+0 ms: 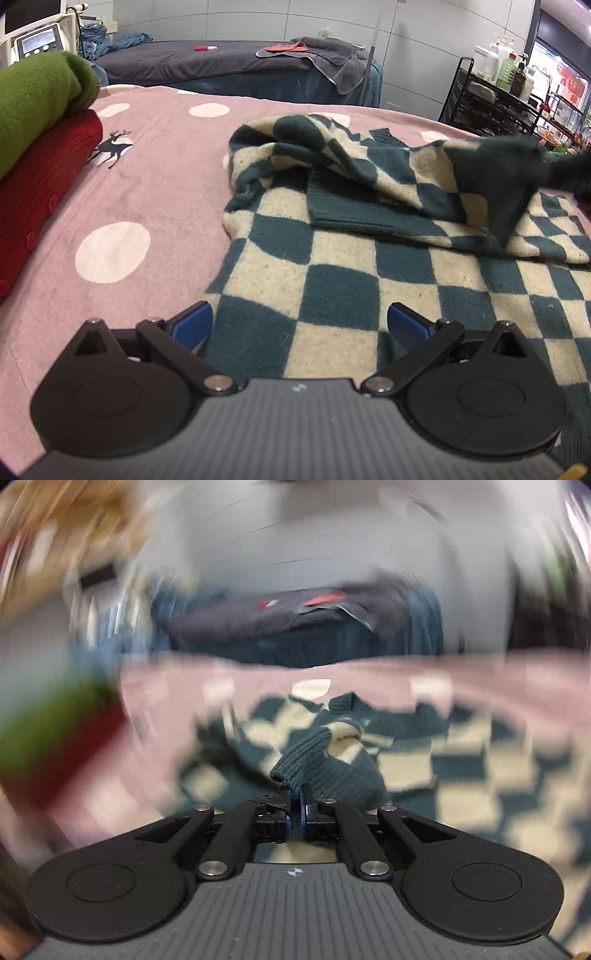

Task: Fold small clothes

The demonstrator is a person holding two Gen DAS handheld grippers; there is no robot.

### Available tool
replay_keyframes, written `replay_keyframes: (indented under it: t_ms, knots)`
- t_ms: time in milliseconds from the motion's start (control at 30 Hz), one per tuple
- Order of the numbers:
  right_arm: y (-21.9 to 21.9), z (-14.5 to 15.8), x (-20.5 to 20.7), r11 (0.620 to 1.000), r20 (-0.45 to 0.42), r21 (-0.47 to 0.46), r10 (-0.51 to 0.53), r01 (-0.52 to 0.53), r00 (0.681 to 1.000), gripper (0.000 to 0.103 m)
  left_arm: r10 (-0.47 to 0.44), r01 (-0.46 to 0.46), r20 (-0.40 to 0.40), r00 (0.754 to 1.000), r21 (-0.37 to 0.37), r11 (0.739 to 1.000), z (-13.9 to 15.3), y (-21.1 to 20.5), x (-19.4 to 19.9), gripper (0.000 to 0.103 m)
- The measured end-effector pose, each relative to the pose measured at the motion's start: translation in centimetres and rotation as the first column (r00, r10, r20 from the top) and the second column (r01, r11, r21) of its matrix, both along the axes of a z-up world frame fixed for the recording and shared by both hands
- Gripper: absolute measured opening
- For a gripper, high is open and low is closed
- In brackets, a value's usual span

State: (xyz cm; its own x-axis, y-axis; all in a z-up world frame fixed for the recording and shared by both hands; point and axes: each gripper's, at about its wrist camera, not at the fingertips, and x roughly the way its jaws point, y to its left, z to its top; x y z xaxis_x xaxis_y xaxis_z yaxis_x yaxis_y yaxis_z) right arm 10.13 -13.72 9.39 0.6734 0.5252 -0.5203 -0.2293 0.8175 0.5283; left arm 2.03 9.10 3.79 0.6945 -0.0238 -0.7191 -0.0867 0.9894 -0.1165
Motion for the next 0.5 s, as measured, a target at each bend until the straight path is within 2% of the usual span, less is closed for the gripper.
replay_keyframes:
  t_ms: [33, 67, 133, 200, 233, 267, 367, 467, 500]
  knots:
    - [-1.9, 0.0, 0.2, 0.986, -0.067, 0.151, -0.058, 0.067, 0.996, 0.006, -0.004, 0.004, 0.003, 1.000, 0.000, 1.000, 0.1, -0.1, 0.0, 0.103]
    - [-3.3, -0.2, 0.4, 0.952, -0.128, 0.278, -0.094, 0.127, 0.987, 0.006, -0.007, 0.007, 0.006, 1.000, 0.000, 1.000, 0.1, -0.1, -0.1, 0.103]
    - [-6.2, -0.6, 0.8, 0.848, -0.230, 0.488, -0.103, 0.206, 0.968, 0.006, -0.005, 0.005, 0.006, 1.000, -0.004, 1.000, 0.2, -0.1, -0.1, 0.103]
    - [-8.2, -0.7, 0.9, 0.730, -0.282, 0.633, -0.093, 0.258, 0.955, 0.006, 0.002, -0.002, 0.006, 1.000, -0.018, 1.000, 0.2, 0.0, -0.1, 0.103]
    - [-8.9, -0.5, 1.0, 0.698, -0.285, 0.662, -0.104, 0.274, 0.953, 0.006, 0.007, -0.007, 0.005, 1.000, -0.025, 1.000, 0.2, 0.1, 0.0, 0.103]
    - [-9.6, 0.0, 0.9, 0.703, -0.281, 0.644, -0.148, 0.301, 0.948, 0.006, 0.013, -0.013, 0.006, 1.000, -0.031, 0.999, 0.3, 0.2, 0.0, 0.103]
    - [-10.3, 0.9, 1.3, 0.820, -0.265, 0.433, -0.280, 0.374, 0.923, 0.006, 0.015, -0.014, 0.007, 1.000, -0.041, 0.999, 0.3, 0.2, 0.0, 0.103]
    - [-10.2, 0.3, 1.8, 0.898, -0.225, 0.201, -0.347, 0.392, 0.911, 0.008, 0.010, -0.010, 0.003, 1.000, -0.035, 0.999, 0.3, 0.1, 0.0, 0.103]
    - [-9.9, 0.0, 1.7, 0.912, -0.201, 0.112, -0.368, 0.394, 0.908, 0.023, 0.009, -0.009, 0.000, 1.000, -0.034, 0.999, 0.2, 0.1, 0.0, 0.103]
